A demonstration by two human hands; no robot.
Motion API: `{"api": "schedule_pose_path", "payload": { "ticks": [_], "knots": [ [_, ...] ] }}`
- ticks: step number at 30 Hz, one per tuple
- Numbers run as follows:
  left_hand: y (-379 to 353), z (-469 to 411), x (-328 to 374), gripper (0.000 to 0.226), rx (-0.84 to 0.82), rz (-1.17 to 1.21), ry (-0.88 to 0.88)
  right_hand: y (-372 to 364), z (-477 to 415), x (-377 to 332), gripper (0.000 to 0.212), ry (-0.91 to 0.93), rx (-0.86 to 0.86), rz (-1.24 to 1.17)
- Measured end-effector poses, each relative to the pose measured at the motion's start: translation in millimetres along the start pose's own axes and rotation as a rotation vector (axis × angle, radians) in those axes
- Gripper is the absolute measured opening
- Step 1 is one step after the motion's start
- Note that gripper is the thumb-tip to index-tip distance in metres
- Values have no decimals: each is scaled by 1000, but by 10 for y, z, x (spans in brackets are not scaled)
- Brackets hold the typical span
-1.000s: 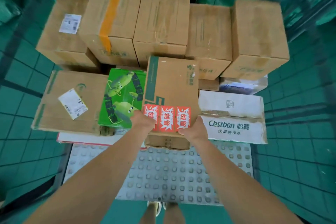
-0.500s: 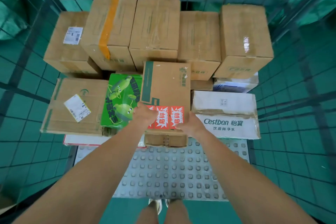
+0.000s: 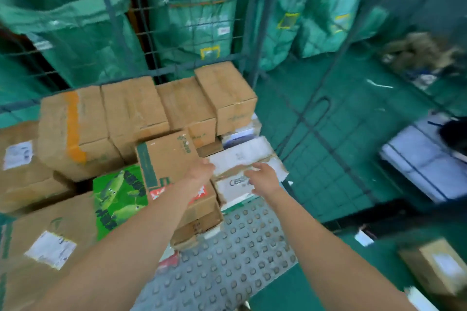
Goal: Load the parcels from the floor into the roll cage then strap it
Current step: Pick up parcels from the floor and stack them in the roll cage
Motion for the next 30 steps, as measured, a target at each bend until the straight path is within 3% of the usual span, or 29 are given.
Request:
{"api": "schedule_pose_path", "payload": {
  "ticks": [1,3,5,11,18,22,25,30],
  "knots": [
    [-106,87,86,15,-36,-6,-35,130,119,84,55,0,43,-51],
    [-355,346,278,34,-144,-56,-119,401,386,287,51,2,139,-112],
    [-662,625,431,36,-262,-158,-214,688,684,525,53,10,243,-164],
    [-1748,1652,673,6,-566,-257,-375,1569,1630,1493,61,-32,521,-402],
    [-3143,2888,545,35,-836,-357,-461,2430,2708,2879,54,-101,813,-743],
    [-3829,3664,380,14,-976,-424,-491,2853,3250,3646,54,-150,955,-853],
    [-4315,4222,263,43,-1053,-475,-506,3151,3643,4188,54,-190,1028,-927],
    [-5110,5191,133,45,-1159,-537,-600,3709,4312,5047,58,-219,1134,-996]
  ]
}}
Point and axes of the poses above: each hand's wrist, its own z-axis away from the middle knuckle, its own y-axis out of the back of the hand, x = y × z, the point moved 8 cm from there along -z, towards the middle knuckle, and after that the axes turned 7 degrees about -y, right-handed, at the moved point
